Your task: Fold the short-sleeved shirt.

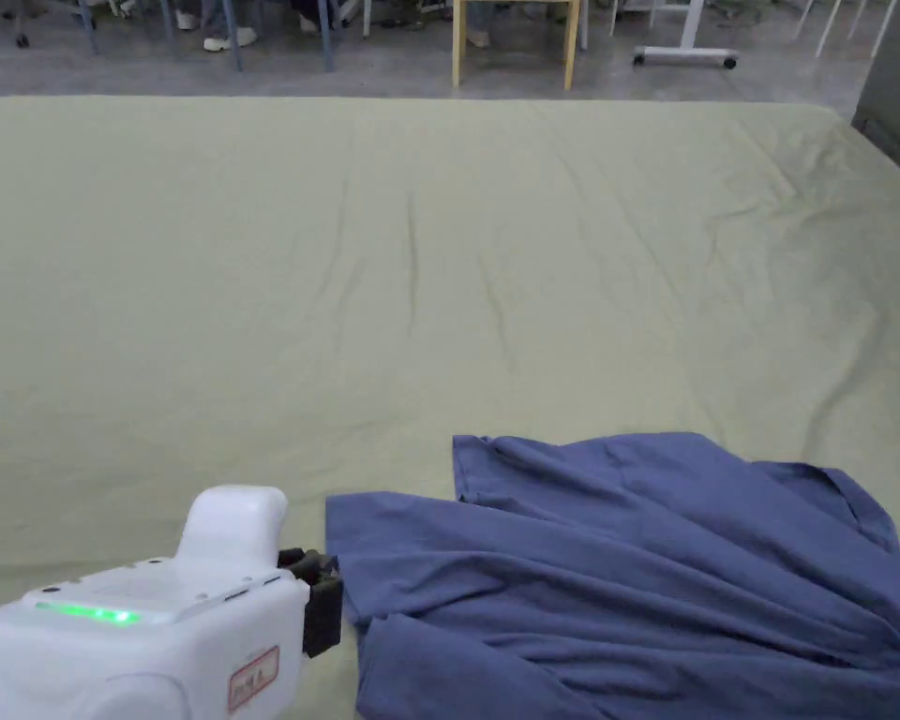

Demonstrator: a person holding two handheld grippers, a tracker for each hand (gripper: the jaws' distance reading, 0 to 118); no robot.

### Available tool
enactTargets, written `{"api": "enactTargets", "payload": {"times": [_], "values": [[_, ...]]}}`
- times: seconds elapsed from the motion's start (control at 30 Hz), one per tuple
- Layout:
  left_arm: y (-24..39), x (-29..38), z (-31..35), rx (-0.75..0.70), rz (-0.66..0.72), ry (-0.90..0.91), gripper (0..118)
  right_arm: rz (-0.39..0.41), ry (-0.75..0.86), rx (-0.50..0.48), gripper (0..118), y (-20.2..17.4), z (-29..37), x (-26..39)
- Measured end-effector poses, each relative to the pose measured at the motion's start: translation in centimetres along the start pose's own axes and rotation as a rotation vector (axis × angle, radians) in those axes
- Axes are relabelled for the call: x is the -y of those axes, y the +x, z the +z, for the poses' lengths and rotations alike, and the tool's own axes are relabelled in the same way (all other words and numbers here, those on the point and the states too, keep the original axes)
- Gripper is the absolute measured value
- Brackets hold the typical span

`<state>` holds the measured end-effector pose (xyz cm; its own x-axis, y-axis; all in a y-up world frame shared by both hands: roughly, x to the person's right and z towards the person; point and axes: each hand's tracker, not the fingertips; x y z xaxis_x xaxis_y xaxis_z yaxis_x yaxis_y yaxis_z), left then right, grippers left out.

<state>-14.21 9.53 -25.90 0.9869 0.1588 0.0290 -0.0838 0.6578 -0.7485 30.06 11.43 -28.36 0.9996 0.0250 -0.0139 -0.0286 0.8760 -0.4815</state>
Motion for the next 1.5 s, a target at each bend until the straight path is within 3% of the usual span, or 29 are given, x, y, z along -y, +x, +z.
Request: {"api": "enactTargets", "payload": {"times": [0.03, 0.07, 0.1, 0.33, 0.4, 0.47, 0.53, 0.67, 0.83, 1.03, 1.07, 1.1, 1.13, 1.2, 1.23, 1.3, 1.33, 1.4, 1.43, 1.47, 1.5], "values": [[-0.5, -0.8, -1.6, -0.014, 0.029, 0.008, 13, 0.003, -0.001, -0.001, 2, -0.1, -0.1, 0.0], [-1.2, -1.8, -3.7, -0.002, 0.056, -0.013, 69, 0.009, -0.006, 0.0, 2, -0.2, -0.3, 0.0], [-1.6, -2.7, -6.0, 0.011, 0.075, -0.076, 86, 0.016, -0.012, 0.001, 2, -0.1, -0.5, 0.1], [-2.3, -5.3, -18.8, -0.08, -0.021, -0.252, 82, 0.049, -0.092, 0.017, 2, -0.1, -2.8, 0.9], [-1.8, -4.0, -20.5, -0.031, -0.066, -0.267, 0, 0.058, -0.109, 0.028, 2, 0.1, -3.5, 1.5], [-1.3, -2.0, -20.7, -0.079, -0.04, -0.223, 0, 0.06, -0.123, 0.036, 2, 0.2, -4.2, 1.8], [-0.1, -1.3, -19.7, -0.118, -0.107, -0.173, 0, 0.052, -0.147, 0.034, 2, 0.4, -4.9, 2.2], [-1.1, -2.5, -18.4, -0.069, -0.042, -0.177, 0, 0.037, -0.17, 0.019, 2, 0.4, -5.7, 2.6], [-2.0, -3.2, -11.6, -0.016, 0.016, -0.019, 0, 0.039, -0.147, 0.011, 2, 0.3, -5.2, 2.0], [-0.9, -3.1, -6.2, 0.014, 0.077, 0.026, 0, 0.026, -0.142, 0.019, 2, 2.2, -5.5, 1.6], [-2.1, -2.9, -6.6, 0.016, 0.082, 0.026, 0, 0.033, -0.184, 0.032, 22, 2.9, -6.2, 1.5], [-1.9, -2.8, -6.5, 0.024, 0.089, 0.03, 0, -0.002, -0.264, 0.041, 78, 3.9, -7.3, 1.5], [-1.8, -2.6, -6.5, 0.033, 0.089, 0.036, 0, -0.053, -0.38, -0.009, 118, 4.9, -9.2, 1.9], [-1.1, -2.3, -6.7, 0.042, 0.091, 0.033, 0, -0.165, -0.483, -0.076, 117, 6.8, -11.1, 2.9], [-1.0, -2.1, -6.9, 0.042, 0.091, 0.032, 0, -0.197, -0.536, -0.063, 118, 7.4, -12.2, 3.5], [-1.2, -1.9, -7.6, 0.042, 0.108, 0.015, 0, -0.2, -0.62, -0.024, 117, 8.7, -14.8, 5.4], [-0.8, -1.5, -7.7, 0.045, 0.119, 0.004, 0, -0.199, -0.648, -0.035, 107, 9.1, -15.8, 6.2], [-0.8, -1.0, -8.3, 0.05, 0.131, -0.005, 0, -0.193, -0.665, -0.049, 23, 9.3, -16.5, 7.4], [-0.9, -0.8, -8.5, 0.05, 0.136, -0.008, 0, -0.229, -0.649, -0.108, 13, 8.5, -15.9, 6.8], [-0.9, -0.6, -8.4, 0.056, 0.139, -0.011, 0, -0.29, -0.628, -0.124, 11, 7.9, -15.5, 6.9], [-1.0, -0.4, -8.5, 0.07, 0.15, -0.01, 0, -0.223, -0.589, -0.056, 11, 6.9, -14.7, 6.6]]}}
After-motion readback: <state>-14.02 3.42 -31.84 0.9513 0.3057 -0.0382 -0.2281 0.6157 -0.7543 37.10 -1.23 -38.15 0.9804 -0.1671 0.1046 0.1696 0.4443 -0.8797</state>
